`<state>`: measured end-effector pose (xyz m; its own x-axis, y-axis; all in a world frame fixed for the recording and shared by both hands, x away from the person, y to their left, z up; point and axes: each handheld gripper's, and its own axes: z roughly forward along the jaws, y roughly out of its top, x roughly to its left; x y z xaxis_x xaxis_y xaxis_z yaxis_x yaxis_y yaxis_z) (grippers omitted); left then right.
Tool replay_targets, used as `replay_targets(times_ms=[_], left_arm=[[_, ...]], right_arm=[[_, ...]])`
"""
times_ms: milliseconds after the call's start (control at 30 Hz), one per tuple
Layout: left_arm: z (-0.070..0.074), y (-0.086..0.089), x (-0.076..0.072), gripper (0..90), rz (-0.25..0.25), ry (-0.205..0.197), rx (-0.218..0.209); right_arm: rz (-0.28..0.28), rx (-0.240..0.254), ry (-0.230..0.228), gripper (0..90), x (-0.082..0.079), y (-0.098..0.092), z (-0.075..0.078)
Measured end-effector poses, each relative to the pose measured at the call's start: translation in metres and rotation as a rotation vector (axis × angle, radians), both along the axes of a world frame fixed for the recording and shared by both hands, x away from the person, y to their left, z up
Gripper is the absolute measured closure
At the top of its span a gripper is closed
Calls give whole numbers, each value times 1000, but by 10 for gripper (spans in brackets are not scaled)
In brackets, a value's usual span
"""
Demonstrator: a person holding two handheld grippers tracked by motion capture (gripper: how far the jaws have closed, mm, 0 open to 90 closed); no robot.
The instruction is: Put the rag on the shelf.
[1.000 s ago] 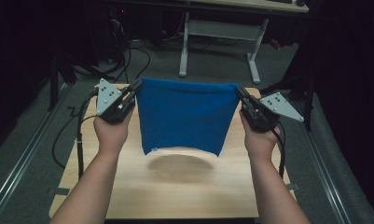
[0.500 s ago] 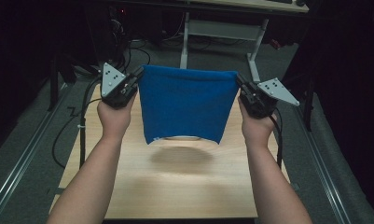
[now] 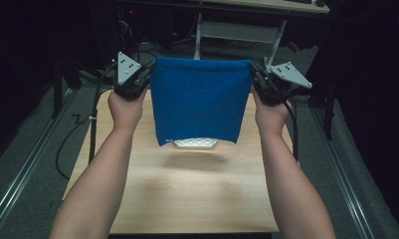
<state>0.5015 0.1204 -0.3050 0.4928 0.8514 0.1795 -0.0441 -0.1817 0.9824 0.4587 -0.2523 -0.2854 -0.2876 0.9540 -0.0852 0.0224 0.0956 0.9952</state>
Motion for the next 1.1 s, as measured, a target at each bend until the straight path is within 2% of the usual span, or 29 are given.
replay_targets(times_ms=[67, 100, 167, 267, 400, 467, 500, 533, 600, 633, 667, 700, 733, 767, 833, 900, 933, 967, 1000, 1033, 1100], left_arm=[[-6, 0, 9, 877, 10, 10, 16], [-6, 0, 9, 877, 10, 10, 16], [-16, -2, 22, 877, 17, 24, 60], [-22, -2, 29, 876, 13, 48, 54], [-38, -5, 41, 876, 2, 87, 69], [-42, -5, 43, 876, 0, 90, 63], [-50, -5, 46, 876, -7, 114, 54], [-50, -5, 46, 877, -7, 114, 54], [-62, -8, 50, 876, -14, 142, 83], [-62, -8, 50, 876, -14, 142, 83], [-70, -9, 53, 876, -23, 165, 91], [-70, -9, 53, 876, -23, 165, 91], [-79, -9, 54, 876, -25, 179, 92], [-79, -9, 54, 876, -25, 179, 92], [-95, -9, 57, 876, -27, 222, 105], [-106, -8, 58, 876, -23, 246, 112], [-106, -8, 58, 876, -23, 246, 112], [-117, -8, 59, 876, -25, 283, 127], [-123, -9, 59, 876, -27, 292, 137], [-123, -9, 59, 876, -27, 292, 137], [-135, -8, 57, 876, -36, 307, 117]], right_arm=[[-2, -16, 12, 885, 8, 1, -1], [-6, -25, 20, 886, 12, 2, -3], [-10, -43, 40, 886, 21, 3, -6], [-13, -48, 74, 885, 32, 3, -13], [-22, -46, 108, 885, 43, 2, -26], [-25, -47, 124, 885, 47, 1, -33], [-23, -52, 133, 885, 49, 0, -36], [-26, -54, 141, 885, 50, 0, -40], [-28, -57, 162, 885, 53, -1, -48], [-28, -61, 168, 885, 55, -2, -52], [-30, -56, 179, 885, 55, -3, -55], [-29, -61, 184, 885, 57, -4, -59], [-28, -60, 192, 885, 58, -4, -63], [-28, -60, 192, 885, 58, -4, -63], [-24, -71, 229, 885, 62, -4, -75], [-16, -76, 249, 885, 65, -3, -84], [-16, -83, 263, 885, 66, -2, -89], [-12, -89, 272, 885, 67, -1, -95], [-11, -90, 280, 885, 67, 0, -98], [-9, -102, 288, 885, 68, 0, -104], [-7, -99, 307, 885, 69, -1, -112]])
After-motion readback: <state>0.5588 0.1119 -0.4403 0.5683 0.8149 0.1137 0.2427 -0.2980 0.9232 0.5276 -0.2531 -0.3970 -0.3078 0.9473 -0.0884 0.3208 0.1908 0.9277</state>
